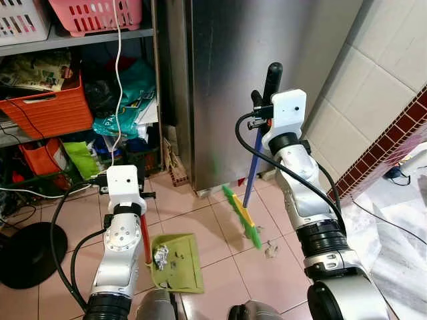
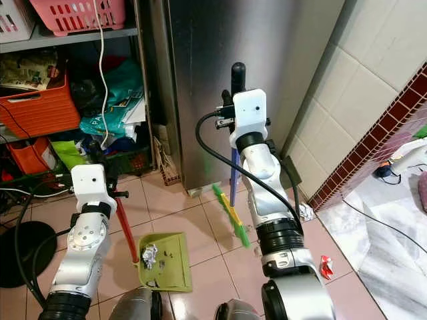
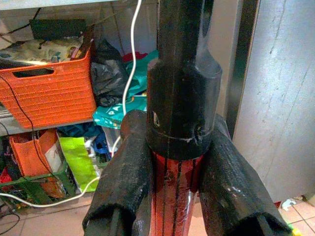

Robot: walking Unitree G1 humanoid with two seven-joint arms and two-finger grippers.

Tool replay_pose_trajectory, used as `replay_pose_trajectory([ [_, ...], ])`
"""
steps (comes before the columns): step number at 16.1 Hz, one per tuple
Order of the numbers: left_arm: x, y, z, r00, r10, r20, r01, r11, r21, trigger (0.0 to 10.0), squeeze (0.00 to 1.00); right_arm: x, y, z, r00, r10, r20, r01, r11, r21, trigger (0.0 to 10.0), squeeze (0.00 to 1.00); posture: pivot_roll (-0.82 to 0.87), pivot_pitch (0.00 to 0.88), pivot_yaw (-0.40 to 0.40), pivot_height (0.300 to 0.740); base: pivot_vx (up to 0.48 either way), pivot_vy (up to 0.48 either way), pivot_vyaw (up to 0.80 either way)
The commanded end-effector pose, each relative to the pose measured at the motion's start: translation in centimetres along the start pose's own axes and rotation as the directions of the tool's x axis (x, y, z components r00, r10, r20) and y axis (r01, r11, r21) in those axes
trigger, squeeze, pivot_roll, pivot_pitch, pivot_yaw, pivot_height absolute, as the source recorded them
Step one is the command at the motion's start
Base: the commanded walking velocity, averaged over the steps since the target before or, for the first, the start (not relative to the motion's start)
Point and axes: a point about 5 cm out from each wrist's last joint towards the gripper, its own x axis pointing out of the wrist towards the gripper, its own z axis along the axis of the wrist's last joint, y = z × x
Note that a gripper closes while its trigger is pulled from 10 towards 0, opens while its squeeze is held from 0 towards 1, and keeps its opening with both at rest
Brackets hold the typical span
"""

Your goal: Sweep floor

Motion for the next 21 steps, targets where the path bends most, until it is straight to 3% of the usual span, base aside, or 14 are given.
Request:
replay_pose_trajectory([
  [1, 0.45, 0.04, 1.08, 0.999, -0.001, 0.054, 0.001, 1.000, 0.000, 10.0, 0.00, 0.59, -0.26, 1.48, 0.998, -0.008, 0.066, 0.007, 1.000, 0.012, 10.0, 0.00, 0.03, 0.000, -0.030, 0.740, 0.000, 0.000, 0.00],
  [21, 0.62, -0.21, 1.30, 0.998, -0.013, 0.062, 0.013, 1.000, 0.004, 10.0, 0.00, 0.15, -0.89, 0.93, 0.999, -0.029, 0.036, 0.028, 0.999, 0.028, 10.0, 0.00, 0.01, 0.000, -0.020, 0.740, 0.000, 0.000, 0.00],
])
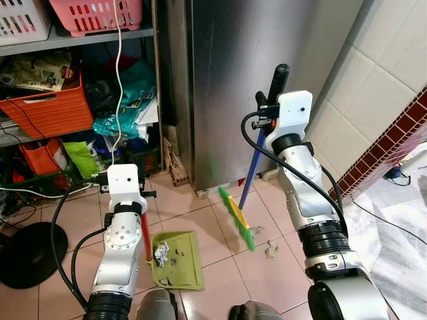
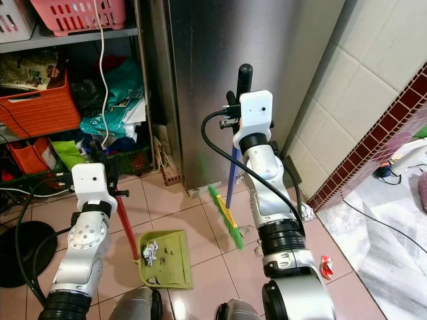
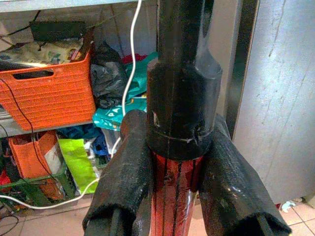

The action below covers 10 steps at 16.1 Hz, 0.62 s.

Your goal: Sweep floor

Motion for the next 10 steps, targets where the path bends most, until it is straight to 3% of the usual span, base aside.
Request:
replay_pose_trajectory([
  [1, 0.5, -0.1, 1.1, 0.998, -0.008, 0.056, 0.007, 1.000, 0.005, 10.0, 0.00, 0.3, -0.3, 1.3, 0.999, -0.002, 0.053, 0.003, 1.000, -0.011, 10.0, 0.00, 0.01, 0.000, -0.020, 0.740, 0.000, 0.000, 0.00],
  [8, 0.4, 0.0, 1.0, 0.999, -0.001, 0.055, 0.000, 1.000, 0.007, 10.0, 0.00, 0.3, -0.1, 1.5, 0.998, 0.008, 0.069, -0.007, 1.000, -0.024, 10.0, 0.00, 0.01, 0.000, -0.025, 0.740, 0.000, 0.000, 0.00],
  [10, 0.6, 0.1, 1.3, 0.998, 0.001, 0.066, -0.002, 1.000, 0.009, 10.0, 0.00, 0.9, 0.5, 2.6, 0.992, 0.039, 0.117, -0.033, 0.998, -0.050, 10.0, 0.00, 0.02, 0.000, -0.031, 0.740, 0.000, 0.000, 0.00],
])
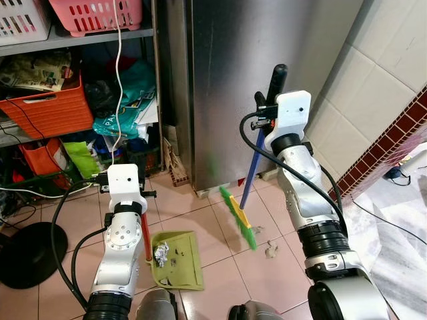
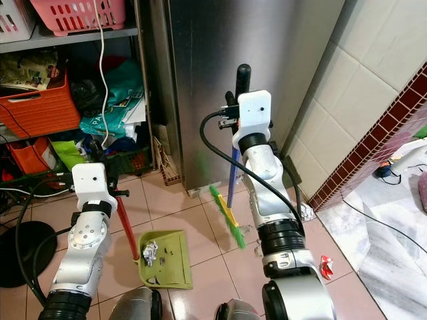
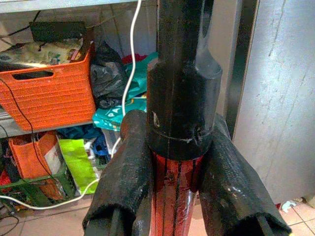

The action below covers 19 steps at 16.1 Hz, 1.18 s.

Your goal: Sweep floor

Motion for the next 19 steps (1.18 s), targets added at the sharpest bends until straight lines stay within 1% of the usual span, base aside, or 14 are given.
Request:
replay_pose_trajectory([
  [1, 0.6, 0.2, 1.4, 0.998, 0.002, 0.068, -0.002, 1.000, 0.007, 10.0, 0.00, 1.0, 0.2, 2.8, 0.991, 0.029, 0.128, -0.024, 0.999, -0.045, 10.0, 0.00, 0.03, 0.000, -0.033, 0.740, 0.000, 0.000, 0.00],
  [4, 0.4, 0.5, 1.1, 0.998, 0.009, 0.061, -0.010, 1.000, 0.011, 10.0, 0.00, 1.1, 0.2, 2.5, 0.993, 0.024, 0.114, -0.020, 0.999, -0.031, 10.0, 0.00, 0.03, 0.000, -0.036, 0.740, 0.000, 0.000, 0.00],
  [5, 0.3, 0.5, 1.0, 0.998, 0.013, 0.057, -0.013, 1.000, 0.009, 10.0, 0.00, 0.7, 0.0, 1.9, 0.996, 0.012, 0.090, -0.010, 1.000, -0.017, 10.0, 0.00, 0.03, 0.000, -0.036, 0.740, 0.000, 0.000, 0.00],
  [7, 0.3, 0.5, 1.0, 0.998, 0.012, 0.054, -0.012, 1.000, 0.008, 10.0, 0.00, 0.6, -0.1, 1.6, 0.997, 0.000, 0.073, 0.000, 1.000, 0.007, 10.0, 0.00, 0.03, 0.000, -0.033, 0.740, 0.000, 0.000, 0.00],
  [10, 0.5, 0.3, 1.2, 0.998, 0.006, 0.059, -0.007, 1.000, 0.005, 10.0, 0.00, 0.6, 0.1, 2.0, 0.996, 0.018, 0.092, -0.017, 1.000, -0.011, 10.0, 0.00, 0.02, 0.000, -0.032, 0.740, 0.000, 0.000, 0.00],
  [19, 0.3, 0.2, 1.1, 0.998, 0.010, 0.057, -0.010, 1.000, -0.003, 10.0, 0.00, 0.5, -0.1, 1.6, 0.997, 0.010, 0.074, -0.009, 1.000, -0.008, 10.0, 0.00, 0.02, 0.000, -0.034, 0.740, 0.000, 0.000, 0.00],
])
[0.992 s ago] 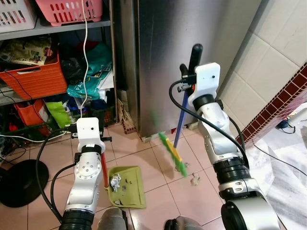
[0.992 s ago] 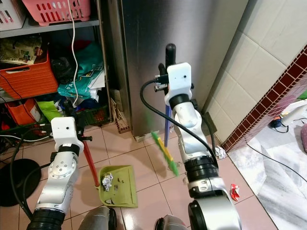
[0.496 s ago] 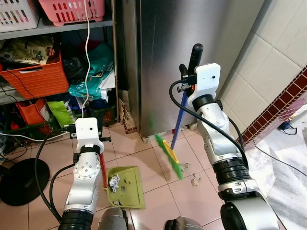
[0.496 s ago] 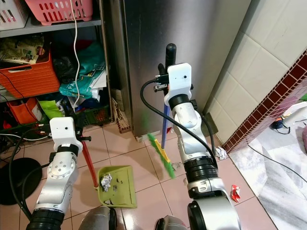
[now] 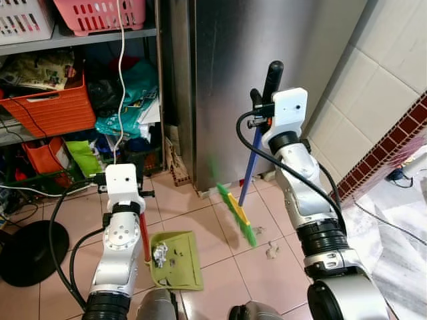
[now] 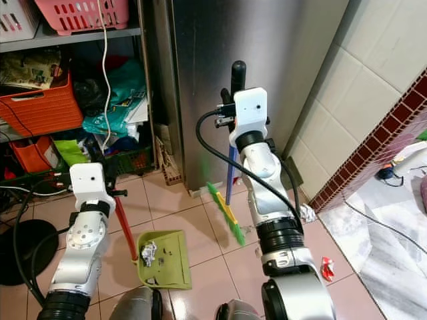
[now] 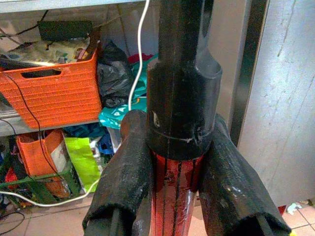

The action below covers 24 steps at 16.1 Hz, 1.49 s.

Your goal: Sweep floor

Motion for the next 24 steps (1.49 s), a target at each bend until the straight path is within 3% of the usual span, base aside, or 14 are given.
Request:
replay_pose_trajectory([
  [1, 0.3, 0.0, 1.1, 0.998, -0.002, 0.057, 0.003, 1.000, -0.004, 10.0, 0.00, -0.1, -0.9, 0.1, 0.999, -0.043, 0.008, 0.043, 0.999, 0.009, 10.0, 0.00, 0.02, 0.000, -0.034, 0.740, 0.000, 0.000, 0.00],
  [8, 0.2, -0.1, 1.0, 0.999, -0.007, 0.053, 0.008, 1.000, -0.009, 10.0, 0.00, -1.1, -0.9, -1.8, 0.993, -0.070, -0.090, 0.077, 0.994, 0.078, 10.0, 0.00, 0.01, 0.000, -0.031, 0.740, 0.000, 0.000, 0.00],
  [14, 0.1, -0.1, 0.9, 0.999, -0.012, 0.051, 0.013, 1.000, -0.009, 10.0, 0.00, -0.8, -1.3, -1.5, 0.991, -0.088, -0.098, 0.100, 0.988, 0.117, 10.0, 0.00, 0.01, 0.000, -0.034, 0.740, 0.000, 0.000, 0.00],
  [19, 0.3, 0.0, 1.4, 0.998, -0.011, 0.062, 0.012, 1.000, -0.019, 10.0, 0.00, 0.5, -1.3, 1.4, 0.997, -0.081, 0.011, 0.080, 0.992, 0.095, 10.0, 0.00, 0.01, 0.000, -0.024, 0.740, 0.000, 0.000, 0.00],
  [20, 0.2, 0.0, 1.5, 0.998, -0.018, 0.066, 0.020, 1.000, -0.017, 10.0, 0.00, 1.2, -1.8, 3.3, 0.993, -0.092, 0.077, 0.087, 0.994, 0.072, 10.0, 0.00, 0.01, 0.000, -0.018, 0.740, 0.000, 0.000, 0.00],
  [24, -0.3, -0.5, 1.1, 0.998, -0.031, 0.048, 0.032, 0.999, -0.022, 10.0, 0.00, 1.5, -3.3, 5.0, 0.980, -0.130, 0.152, 0.134, 0.991, -0.011, 10.0, 0.00, 0.00, 0.000, -0.011, 0.740, 0.000, 0.000, 0.00],
])
